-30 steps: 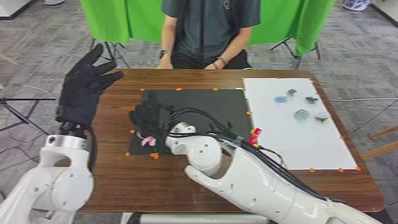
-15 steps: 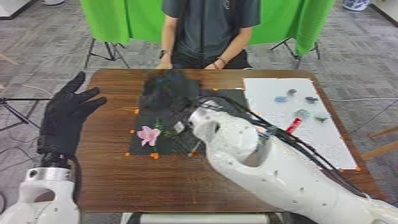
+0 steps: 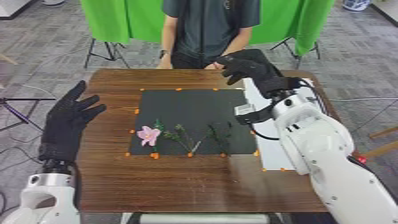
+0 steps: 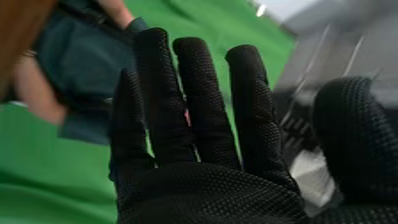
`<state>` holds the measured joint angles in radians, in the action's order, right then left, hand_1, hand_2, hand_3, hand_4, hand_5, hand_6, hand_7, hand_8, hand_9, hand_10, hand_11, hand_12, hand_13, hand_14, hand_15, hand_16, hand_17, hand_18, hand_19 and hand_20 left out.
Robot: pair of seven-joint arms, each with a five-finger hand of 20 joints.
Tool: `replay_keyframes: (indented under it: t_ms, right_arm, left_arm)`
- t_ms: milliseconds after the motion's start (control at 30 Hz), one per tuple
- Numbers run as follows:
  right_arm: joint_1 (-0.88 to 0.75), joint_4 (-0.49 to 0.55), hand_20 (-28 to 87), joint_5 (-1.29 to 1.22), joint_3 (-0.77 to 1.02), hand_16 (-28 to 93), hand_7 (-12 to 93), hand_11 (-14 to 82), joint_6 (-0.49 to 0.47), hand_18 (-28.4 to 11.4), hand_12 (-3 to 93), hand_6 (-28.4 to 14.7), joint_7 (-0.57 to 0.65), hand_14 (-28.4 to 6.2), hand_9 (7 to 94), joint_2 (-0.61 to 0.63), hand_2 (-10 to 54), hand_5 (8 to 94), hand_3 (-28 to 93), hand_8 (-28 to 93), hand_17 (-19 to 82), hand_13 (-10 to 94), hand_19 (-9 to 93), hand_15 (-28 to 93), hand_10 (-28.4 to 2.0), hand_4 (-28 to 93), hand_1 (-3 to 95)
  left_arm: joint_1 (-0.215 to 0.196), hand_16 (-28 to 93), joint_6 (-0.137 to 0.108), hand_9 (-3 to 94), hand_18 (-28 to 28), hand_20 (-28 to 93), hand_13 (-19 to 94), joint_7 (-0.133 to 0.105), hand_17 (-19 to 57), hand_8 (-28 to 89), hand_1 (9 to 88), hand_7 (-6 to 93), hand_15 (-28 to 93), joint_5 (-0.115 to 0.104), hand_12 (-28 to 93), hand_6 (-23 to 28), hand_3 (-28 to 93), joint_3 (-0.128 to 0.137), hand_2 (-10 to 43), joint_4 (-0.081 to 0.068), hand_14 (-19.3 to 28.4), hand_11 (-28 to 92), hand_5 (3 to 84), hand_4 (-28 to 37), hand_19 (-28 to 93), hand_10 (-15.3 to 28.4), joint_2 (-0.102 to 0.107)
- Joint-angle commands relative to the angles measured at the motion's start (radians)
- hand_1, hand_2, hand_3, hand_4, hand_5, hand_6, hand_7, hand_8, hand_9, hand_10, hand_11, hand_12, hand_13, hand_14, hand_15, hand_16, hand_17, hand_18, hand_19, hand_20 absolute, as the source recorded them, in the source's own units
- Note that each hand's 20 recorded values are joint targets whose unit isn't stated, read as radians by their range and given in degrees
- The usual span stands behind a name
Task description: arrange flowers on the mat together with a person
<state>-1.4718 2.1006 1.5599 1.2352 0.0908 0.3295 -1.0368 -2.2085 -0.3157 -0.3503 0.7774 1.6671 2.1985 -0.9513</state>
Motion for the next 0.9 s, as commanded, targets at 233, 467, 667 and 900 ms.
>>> replay_keyframes:
  t_ms: [233,467,667,900]
  right_arm:
    - [-0.409,0.010,16,-0.584,0.228,10,12,9.2,-0.023,-22.0,12.2,2.4,-0.177,-19.2,46.3,-0.002,14.5,42.6,78,-12,2,35,47,31,-14.3,-28,12.7]
    - [-0.501,0.023,15,-0.579,0.266,12,13,6.5,-0.036,-21.3,12.6,3.5,-0.225,-18.7,42.7,-0.029,15.3,39.1,78,-12,0,31,45,24,-12.6,-28,10.9]
    - [-0.524,0.023,15,-0.562,0.261,14,12,6.1,-0.030,-21.2,12.8,3.8,-0.238,-18.7,42.2,-0.057,15.6,38.3,78,-12,0,31,45,24,-12.1,-28,10.4]
    - [-0.533,0.023,15,-0.563,0.256,15,12,5.9,-0.025,-21.2,12.9,4.0,-0.241,-18.9,42.1,-0.083,15.6,37.9,78,-12,0,31,45,24,-12.0,-28,10.3]
  left_arm:
    - [-0.022,-8,-0.032,36.6,24.3,15,30,-0.061,-8.0,-9,22.5,8.9,42,-0.040,7,2.9,79,-0.073,5.1,-0.031,25.9,19,35.6,-28.3,49,16.0,0.026]
    - [-0.016,-7,-0.058,35.3,24.1,15,29,-0.084,-8.1,-9,22.4,9.1,41,-0.056,8,2.4,79,-0.100,5.0,-0.036,25.3,17,35.1,-28.3,48,15.1,0.038]
    - [-0.019,-6,-0.049,35.2,24.1,15,29,-0.078,-8.2,-9,22.4,9.4,41,-0.059,8,2.2,79,-0.106,5.0,-0.036,25.1,17,34.8,-28.3,48,15.0,0.036]
    - [-0.018,-6,-0.041,36.8,24.3,16,30,-0.072,-7.7,-9,22.3,9.7,42,-0.054,8,2.3,79,-0.097,5.1,-0.033,25.8,19,34.5,-28.3,49,16.2,0.032]
